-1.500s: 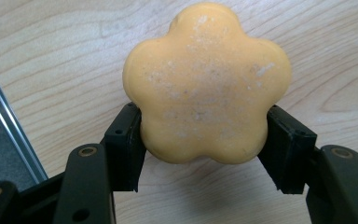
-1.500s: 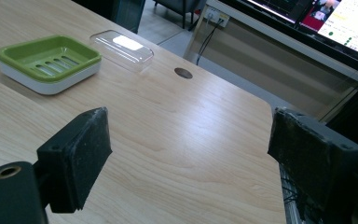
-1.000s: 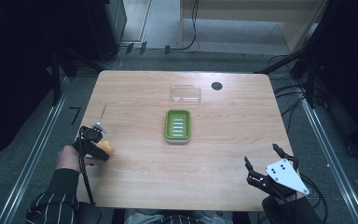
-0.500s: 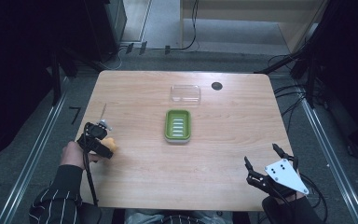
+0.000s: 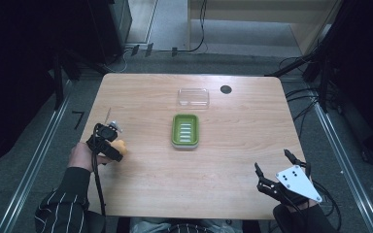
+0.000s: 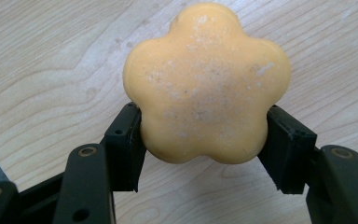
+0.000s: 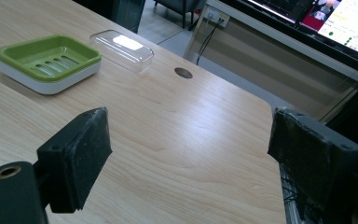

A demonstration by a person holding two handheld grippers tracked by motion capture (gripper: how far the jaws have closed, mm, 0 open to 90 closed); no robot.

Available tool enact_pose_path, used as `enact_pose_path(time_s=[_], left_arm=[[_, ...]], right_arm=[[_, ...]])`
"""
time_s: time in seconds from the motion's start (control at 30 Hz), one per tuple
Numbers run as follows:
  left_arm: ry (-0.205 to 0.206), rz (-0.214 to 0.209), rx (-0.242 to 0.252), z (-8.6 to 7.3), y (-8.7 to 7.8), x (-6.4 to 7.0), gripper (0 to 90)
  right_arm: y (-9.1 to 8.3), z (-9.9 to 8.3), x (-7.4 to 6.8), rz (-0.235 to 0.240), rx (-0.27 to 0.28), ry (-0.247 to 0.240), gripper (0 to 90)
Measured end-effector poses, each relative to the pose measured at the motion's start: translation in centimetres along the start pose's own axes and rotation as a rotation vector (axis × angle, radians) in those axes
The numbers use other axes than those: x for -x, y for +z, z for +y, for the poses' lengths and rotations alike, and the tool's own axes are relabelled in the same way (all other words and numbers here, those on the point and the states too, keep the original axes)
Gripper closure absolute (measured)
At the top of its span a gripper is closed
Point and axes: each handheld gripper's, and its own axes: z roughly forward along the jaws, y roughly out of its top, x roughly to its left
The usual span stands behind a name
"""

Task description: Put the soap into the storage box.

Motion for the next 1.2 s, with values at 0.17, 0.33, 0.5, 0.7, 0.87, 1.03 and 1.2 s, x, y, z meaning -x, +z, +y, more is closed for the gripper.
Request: enact_pose_path(time_s=[0.17, 0.33, 0.5, 0.7, 0.87, 1.03, 1.2], left_arm=[[0.014, 0.003, -0.001, 0.5, -0.1, 0.2, 39.5], [0.036, 0.002, 0.002, 1.1, -0.1, 0.5, 39.5], [0.054, 0.003, -0.002, 1.8, -0.1, 0.9, 39.5], [0.078, 0.001, -0.001, 2.7, -0.2, 1.3, 39.5], [0.098, 0.003, 0.0, 3.4, -0.2, 1.6, 39.5], [0.12, -0.001, 0.0, 4.2, -0.2, 1.9, 39.5], [0.142, -0.015, 0.003, 5.0, -0.3, 2.1, 39.5]], right_arm=[[0.0, 0.0, 0.0, 0.003, 0.001, 0.0, 13.3], [0.0, 0.0, 0.0, 0.0, 0.001, 0.0, 13.3], [0.0, 0.0, 0.0, 0.0, 0.002, 0.001, 13.4], [0.0, 0.0, 0.0, 0.002, 0.001, 0.0, 13.3], [0.0, 0.0, 0.1, 0.002, 0.0, 0.003, 13.3], [0.0, 0.0, 0.0, 0.002, -0.001, 0.004, 13.4], [0.0, 0.0, 0.0, 0.002, 0.0, 0.001, 13.4]])
